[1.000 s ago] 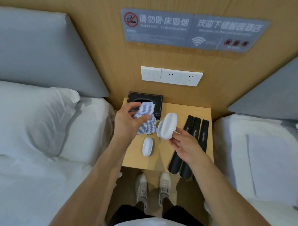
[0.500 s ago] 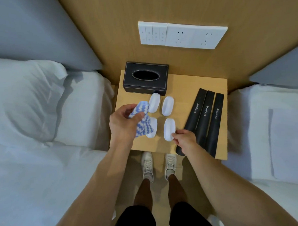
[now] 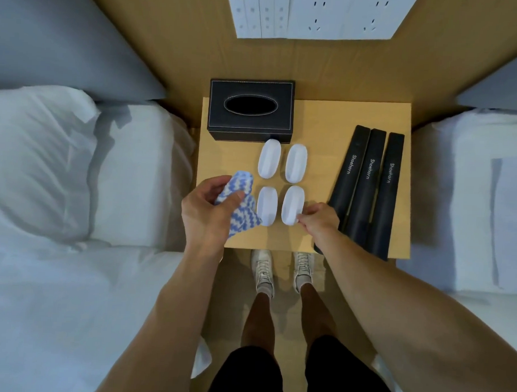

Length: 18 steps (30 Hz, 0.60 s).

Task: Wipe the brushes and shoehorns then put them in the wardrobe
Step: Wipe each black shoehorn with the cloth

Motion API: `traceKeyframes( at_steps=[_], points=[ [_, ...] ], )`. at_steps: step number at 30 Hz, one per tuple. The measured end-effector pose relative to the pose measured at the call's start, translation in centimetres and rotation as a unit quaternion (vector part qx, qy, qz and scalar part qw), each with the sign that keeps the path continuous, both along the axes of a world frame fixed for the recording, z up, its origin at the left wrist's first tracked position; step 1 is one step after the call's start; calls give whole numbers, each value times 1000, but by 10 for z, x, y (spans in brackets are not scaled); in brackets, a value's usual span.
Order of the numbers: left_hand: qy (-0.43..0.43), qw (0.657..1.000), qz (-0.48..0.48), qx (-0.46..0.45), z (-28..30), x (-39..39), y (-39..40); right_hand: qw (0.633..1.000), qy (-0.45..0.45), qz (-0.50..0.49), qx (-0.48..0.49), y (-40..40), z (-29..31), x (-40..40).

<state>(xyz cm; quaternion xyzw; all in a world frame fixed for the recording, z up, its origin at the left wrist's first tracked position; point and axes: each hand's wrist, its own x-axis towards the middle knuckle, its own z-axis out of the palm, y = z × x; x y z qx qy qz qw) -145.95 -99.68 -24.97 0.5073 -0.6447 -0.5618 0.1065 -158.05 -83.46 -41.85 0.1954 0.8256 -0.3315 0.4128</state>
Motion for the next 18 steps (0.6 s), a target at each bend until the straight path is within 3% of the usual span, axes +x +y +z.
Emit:
traceKeyframes(
  at_steps=[9, 18],
  points=[
    [36, 997, -61, -17, 11, -28, 13, 981, 179, 33, 72, 62, 37, -21],
    [28, 994, -99, -29, 5, -45, 36, 966, 180, -17, 183, 147, 23, -56]
  ],
)
